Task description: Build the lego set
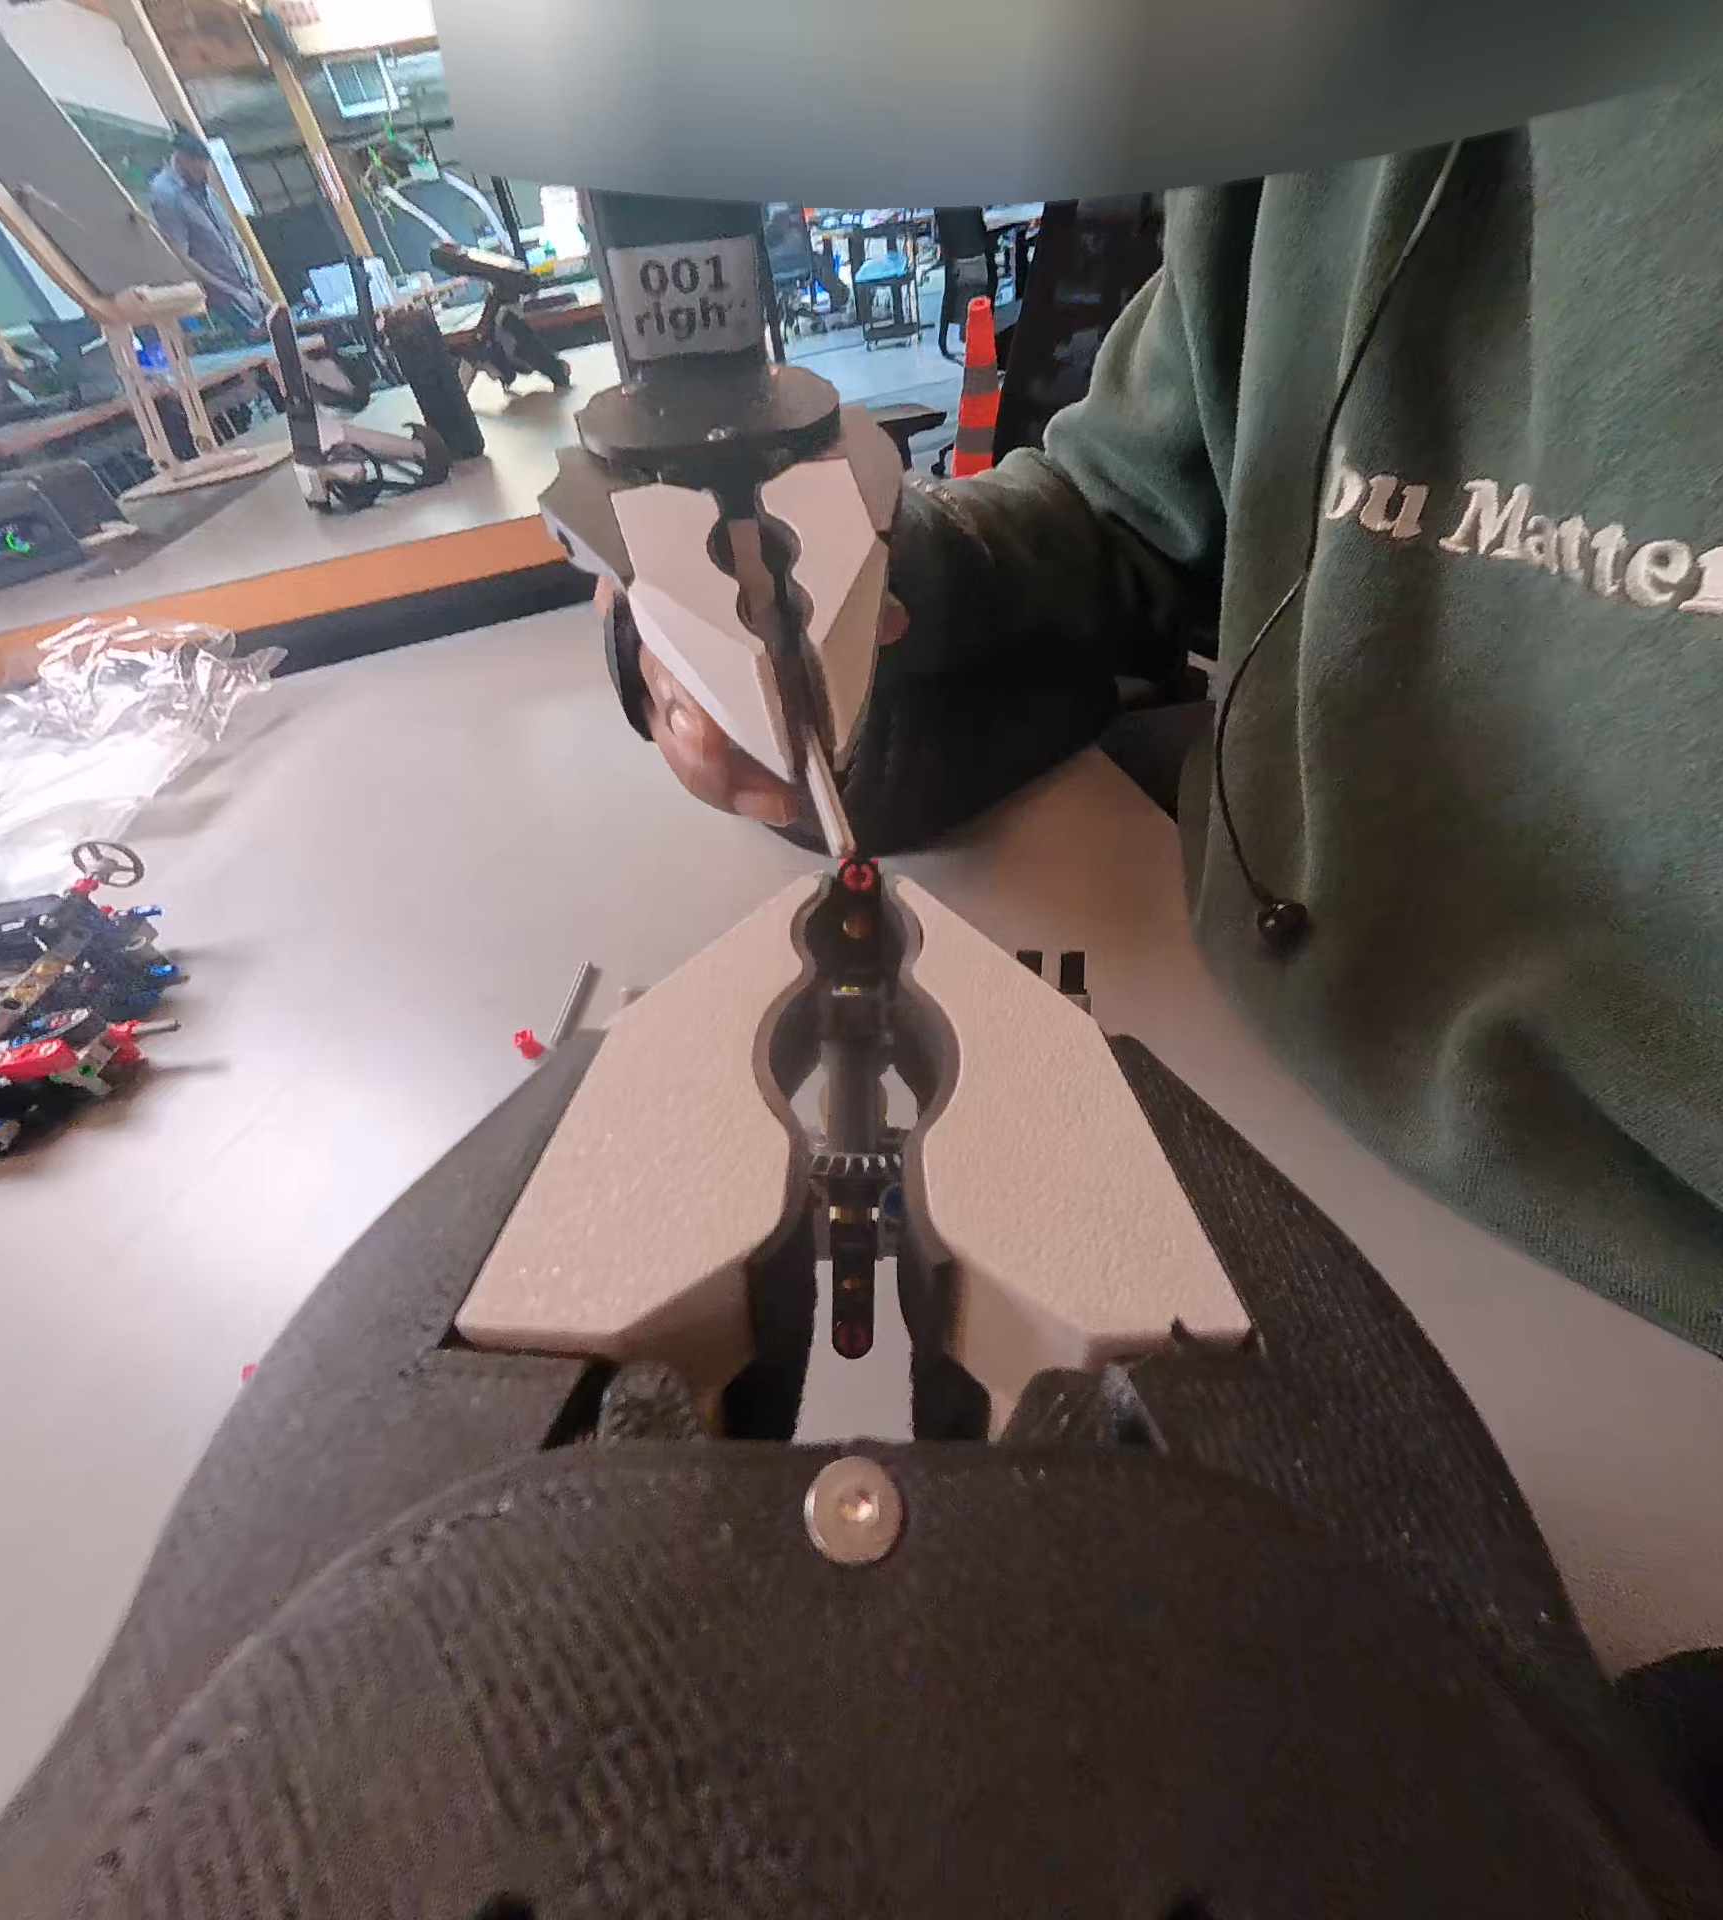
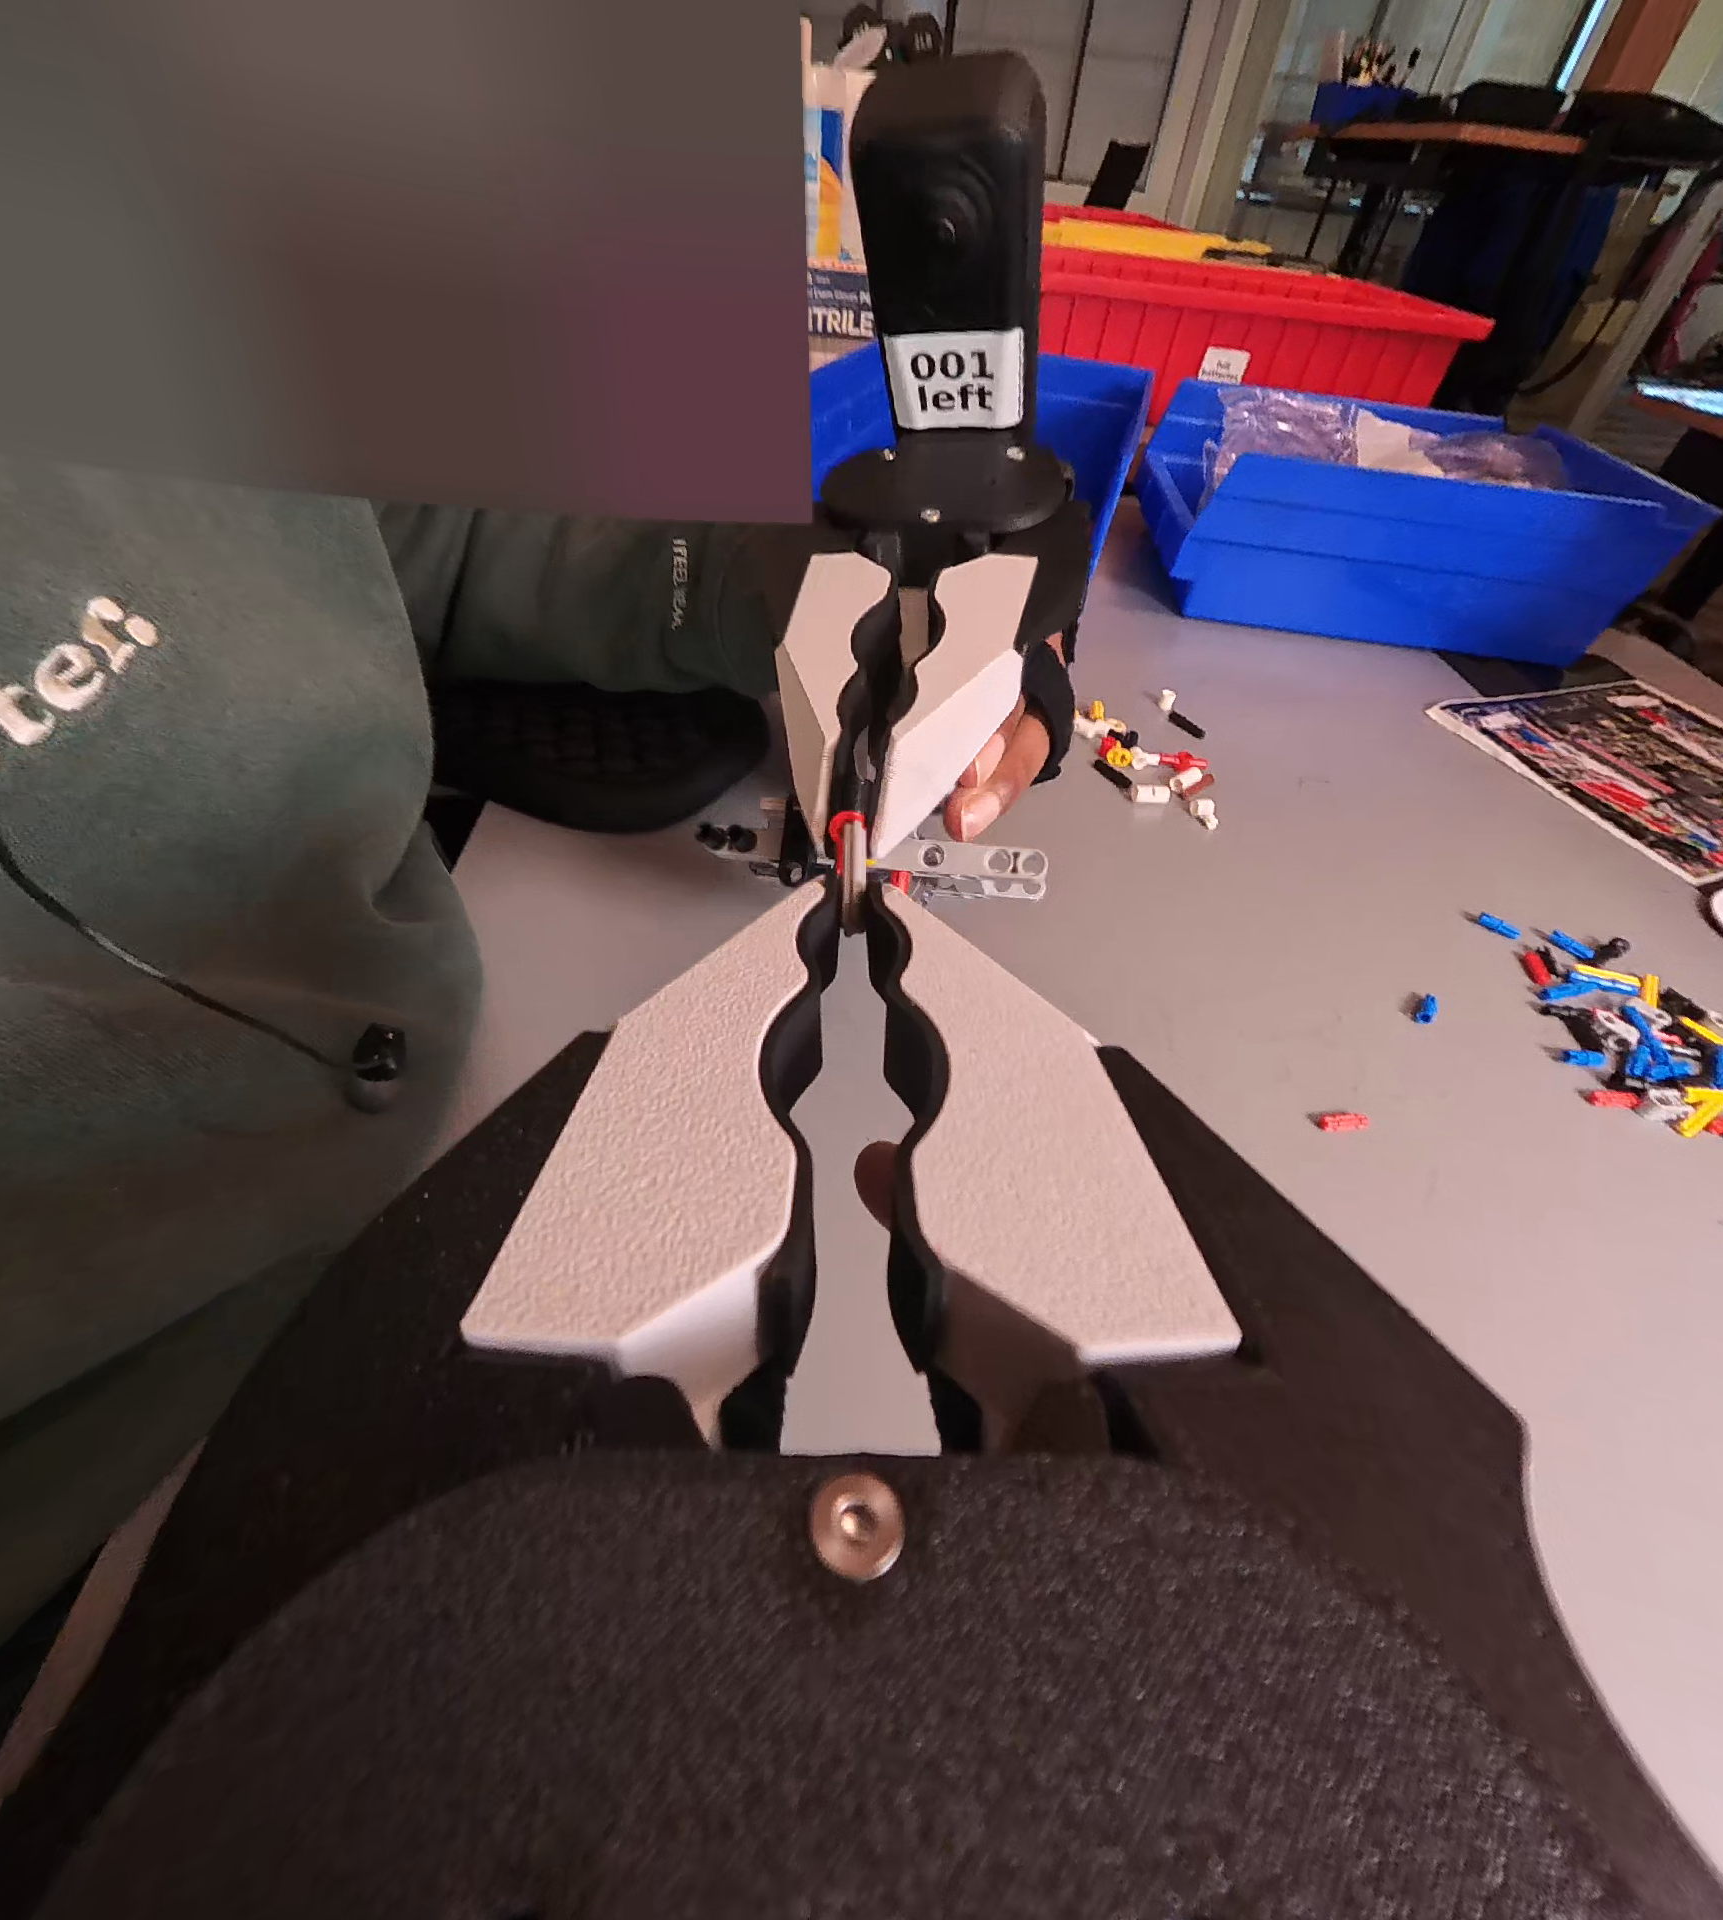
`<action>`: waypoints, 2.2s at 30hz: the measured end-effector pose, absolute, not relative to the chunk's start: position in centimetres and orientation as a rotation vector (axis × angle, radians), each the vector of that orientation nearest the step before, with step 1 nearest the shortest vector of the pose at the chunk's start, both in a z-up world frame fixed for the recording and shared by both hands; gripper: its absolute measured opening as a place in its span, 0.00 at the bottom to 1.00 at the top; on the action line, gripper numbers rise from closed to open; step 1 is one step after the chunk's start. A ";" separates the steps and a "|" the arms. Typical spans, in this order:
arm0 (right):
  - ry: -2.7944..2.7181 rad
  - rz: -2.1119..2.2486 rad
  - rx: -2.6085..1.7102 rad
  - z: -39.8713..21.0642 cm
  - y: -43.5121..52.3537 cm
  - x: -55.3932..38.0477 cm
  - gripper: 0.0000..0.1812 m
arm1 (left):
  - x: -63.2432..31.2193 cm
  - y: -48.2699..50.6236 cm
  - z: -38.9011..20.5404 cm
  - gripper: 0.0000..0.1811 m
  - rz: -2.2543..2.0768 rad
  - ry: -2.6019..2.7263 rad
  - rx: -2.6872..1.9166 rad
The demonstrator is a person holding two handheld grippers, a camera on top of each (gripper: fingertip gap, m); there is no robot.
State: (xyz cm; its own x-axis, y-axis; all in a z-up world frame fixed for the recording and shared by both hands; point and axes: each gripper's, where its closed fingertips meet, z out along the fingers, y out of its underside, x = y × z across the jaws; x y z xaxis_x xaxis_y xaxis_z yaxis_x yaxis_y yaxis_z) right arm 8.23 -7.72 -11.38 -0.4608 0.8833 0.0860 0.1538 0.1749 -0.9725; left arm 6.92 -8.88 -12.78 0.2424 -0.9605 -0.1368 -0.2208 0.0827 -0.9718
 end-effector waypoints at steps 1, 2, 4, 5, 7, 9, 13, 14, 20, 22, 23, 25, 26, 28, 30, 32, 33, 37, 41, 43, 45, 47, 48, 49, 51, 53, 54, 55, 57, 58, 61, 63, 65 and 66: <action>-1.771 1.319 -0.993 -11.7 -7.6 8.2 0.02 | 6.9 -8.7 -13.1 0.02 -0.816 1.216 -1.411; -1.783 1.302 -1.002 -11.9 -7.6 8.1 0.02 | 6.8 -8.5 -13.4 0.02 -0.807 1.218 -1.436; -1.805 1.262 -1.022 -12.5 -7.4 8.0 0.02 | 6.8 -8.3 -14.0 0.02 -0.804 1.217 -1.486; -1.813 1.245 -1.032 -12.8 -7.3 7.9 0.02 | 6.7 -8.2 -14.3 0.02 -0.801 1.217 -1.510; -1.836 1.208 -1.043 -13.3 -7.2 7.8 0.02 | 6.7 -8.1 -14.8 0.02 -0.796 1.221 -1.547; -1.855 1.175 -1.043 -13.7 -7.2 7.8 0.02 | 6.6 -8.0 -15.2 0.02 -0.800 1.222 -1.576; -1.882 1.115 -1.039 -14.1 -7.1 7.7 0.02 | 6.6 -7.9 -15.7 0.02 -0.804 1.222 -1.622; -1.891 1.099 -1.037 -14.3 -7.1 7.7 0.02 | 6.6 -7.9 -15.9 0.02 -0.806 1.224 -1.636; -1.973 1.013 -0.955 -15.3 -7.7 7.8 0.01 | 7.1 -8.3 -17.0 0.02 -0.860 1.258 -1.728; -1.997 0.972 -0.900 -15.7 -8.0 7.8 0.01 | 7.5 -8.4 -17.3 0.02 -0.895 1.259 -1.742; -2.016 0.947 -0.879 -16.0 -8.2 7.8 0.01 | 7.6 -8.5 -17.7 0.03 -0.899 1.268 -1.757; -2.038 0.912 -0.861 -16.7 -8.1 7.8 0.02 | 7.5 -8.4 -18.3 0.03 -0.899 1.274 -1.781; -2.036 0.918 -0.849 -16.8 -8.1 7.8 0.02 | 7.5 -8.5 -18.3 0.03 -0.915 1.266 -1.783; -2.017 0.935 -0.818 -16.5 -8.2 7.7 0.02 | 7.5 -8.5 -18.1 0.02 -0.952 1.244 -1.776; -2.006 0.946 -0.791 -16.3 -8.3 7.7 0.02 | 7.5 -8.6 -17.9 0.02 -0.983 1.233 -1.770; -2.008 0.934 -0.772 -16.4 -8.4 7.6 0.02 | 7.5 -8.7 -18.0 0.03 -1.004 1.227 -1.773; -2.011 0.930 -0.772 -16.5 -8.5 7.6 0.02 | 7.5 -8.7 -18.1 0.03 -1.011 1.225 -1.775; -2.004 0.965 -0.834 -16.6 -8.4 7.4 0.02 | 7.3 -8.6 -18.1 0.02 -1.014 1.219 -1.775; -1.984 1.070 -0.940 -16.7 -8.3 7.2 0.02 | 7.2 -8.6 -18.1 0.02 -1.016 1.217 -1.764; -1.948 1.129 -0.975 -16.1 -8.1 7.1 0.02 | 7.2 -8.3 -17.6 0.02 -1.007 1.201 -1.723; -1.896 1.215 -0.989 -14.7 -8.0 7.1 0.02 | 7.3 -8.2 -16.3 0.02 -1.022 1.177 -1.640; -1.884 1.231 -0.970 -13.8 -8.0 7.3 0.02 | 7.4 -8.2 -15.5 0.03 -1.010 1.177 -1.577; -1.891 1.214 -0.952 -13.6 -8.1 7.4 0.02 | 7.5 -8.3 -15.4 0.03 -0.998 1.184 -1.558; -1.903 1.186 -0.936 -13.5 -8.1 7.5 0.02 | 7.6 -8.3 -15.3 0.03 -0.989 1.189 -1.546; -1.941 1.117 -0.901 -13.6 -8.2 7.7 0.02 | 7.8 -8.4 -15.4 0.03 -0.975 1.204 -1.536; -1.999 1.042 -0.866 -14.0 -8.3 8.0 0.02 | 8.0 -8.4 -15.8 0.03 -0.939 1.238 -1.547; -2.022 1.017 -0.853 -14.1 -8.4 8.1 0.02 | 8.1 -8.4 -16.0 0.03 -0.925 1.251 -1.556; -2.035 1.005 -0.848 -14.2 -8.3 8.2 0.02 | 8.1 -8.4 -16.0 0.03 -0.918 1.256 -1.564; -2.041 0.994 -0.849 -14.4 -8.2 8.1 0.02 | 8.1 -8.3 -16.2 0.03 -0.909 1.254 -1.576; -2.040 0.993 -0.848 -14.4 -8.2 8.1 0.02 | 8.1 -8.3 -16.2 0.03 -0.905 1.254 -1.578; -2.033 0.997 -0.847 -14.6 -8.4 8.0 0.02 | 8.0 -8.4 -16.4 0.02 -0.912 1.247 -1.574; -2.025 1.005 -0.851 -14.6 -8.4 8.0 0.02 | 8.0 -8.4 -16.4 0.02 -0.911 1.243 -1.564; -2.015 0.996 -0.857 -14.6 -8.3 7.9 0.02 | 7.9 -8.2 -16.5 0.02 -0.893 1.234 -1.560; -2.012 0.991 -0.863 -14.7 -8.2 7.9 0.02 | 7.9 -8.1 -16.5 0.02 -0.885 1.229 -1.564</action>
